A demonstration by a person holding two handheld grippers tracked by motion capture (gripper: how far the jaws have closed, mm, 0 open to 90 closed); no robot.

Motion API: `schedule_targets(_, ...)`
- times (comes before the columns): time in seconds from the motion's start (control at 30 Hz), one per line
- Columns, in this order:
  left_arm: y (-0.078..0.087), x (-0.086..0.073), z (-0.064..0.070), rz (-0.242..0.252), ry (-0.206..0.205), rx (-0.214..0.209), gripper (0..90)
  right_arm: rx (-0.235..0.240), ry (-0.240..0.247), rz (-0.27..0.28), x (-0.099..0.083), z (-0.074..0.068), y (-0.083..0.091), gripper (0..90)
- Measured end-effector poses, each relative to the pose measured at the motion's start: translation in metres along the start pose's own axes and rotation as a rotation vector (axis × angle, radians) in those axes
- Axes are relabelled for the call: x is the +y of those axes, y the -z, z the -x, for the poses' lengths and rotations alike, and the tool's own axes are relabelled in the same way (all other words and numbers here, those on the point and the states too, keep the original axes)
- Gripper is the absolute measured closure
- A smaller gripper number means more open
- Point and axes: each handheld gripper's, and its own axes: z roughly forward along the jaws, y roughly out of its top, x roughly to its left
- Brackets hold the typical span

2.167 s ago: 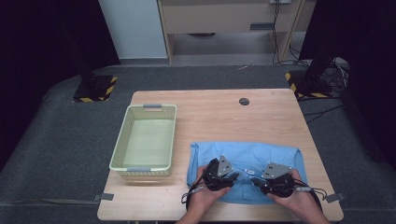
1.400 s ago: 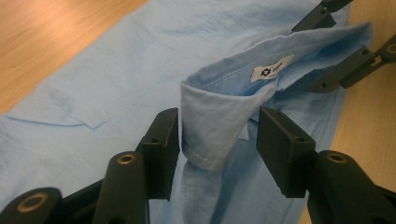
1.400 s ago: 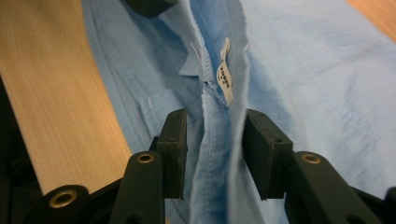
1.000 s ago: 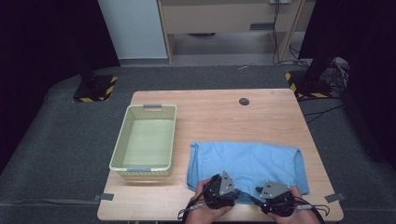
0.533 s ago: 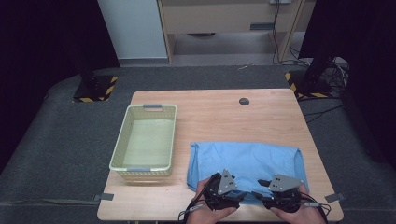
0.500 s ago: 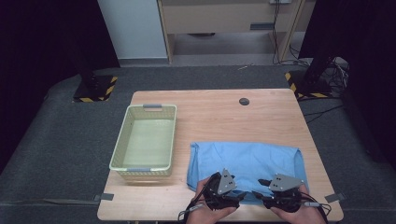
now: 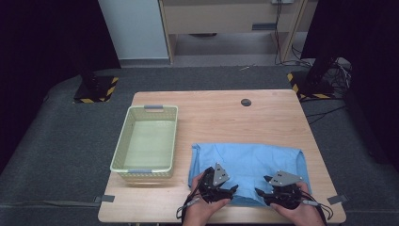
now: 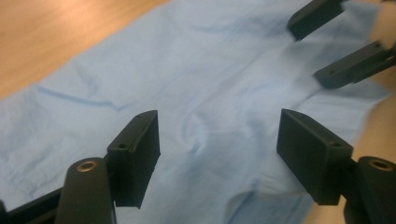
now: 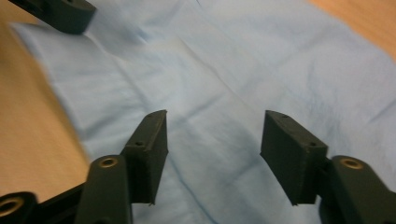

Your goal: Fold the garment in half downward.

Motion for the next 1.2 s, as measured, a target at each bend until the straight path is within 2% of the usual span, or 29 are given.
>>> schedule_targets(0.1, -0.01, -0.009, -0.005, -0.042, -0.003, 0.022, 28.8, -0.021, -0.023, -0.039, -0.006, 0.005, -0.007, 36.3)
schedule_targets(0.3, -0.022, -0.021, -0.01, -0.095, -0.001, 0.035, 27.5, -0.011, -0.025, -0.081, -0.016, 0.01, -0.014, 29.9)
schedule_targets(0.4, -0.024, -0.022, -0.01, -0.095, -0.003, 0.032, 26.0, 0.014, -0.063, -0.071, -0.019, 0.015, -0.016, 26.8)
schedule_targets(0.43, -0.024, -0.021, -0.009, -0.096, -0.003, 0.029, 25.9, 0.031, -0.09, -0.064, -0.021, 0.018, -0.017, 26.1)
schedule_targets(0.47, -0.025, -0.021, -0.01, -0.097, -0.001, 0.027, 25.8, 0.04, -0.094, -0.052, -0.023, 0.02, -0.017, 25.2)
schedule_targets(0.53, -0.028, -0.021, -0.009, -0.089, 0.016, 0.016, 24.2, 0.039, -0.094, -0.049, -0.025, 0.024, -0.015, 24.3)
schedule_targets(0.67, -0.033, -0.018, -0.004, -0.084, 0.018, 0.017, 21.9, 0.036, -0.099, -0.04, -0.031, 0.032, -0.012, 22.4)
schedule_targets(0.8, -0.042, -0.012, 0.0, -0.084, 0.009, 0.008, 19.7, 0.036, -0.1, -0.039, -0.037, 0.045, -0.007, 21.1)
schedule_targets(0.97, -0.049, -0.005, -0.001, -0.089, -0.001, -0.006, 18.9, 0.055, -0.09, -0.021, -0.044, 0.063, -0.004, 22.2)
schedule_targets(1.2, -0.056, -0.002, -0.002, -0.077, -0.003, -0.007, 16.6, 0.058, -0.08, -0.028, -0.045, 0.069, -0.003, 22.2)
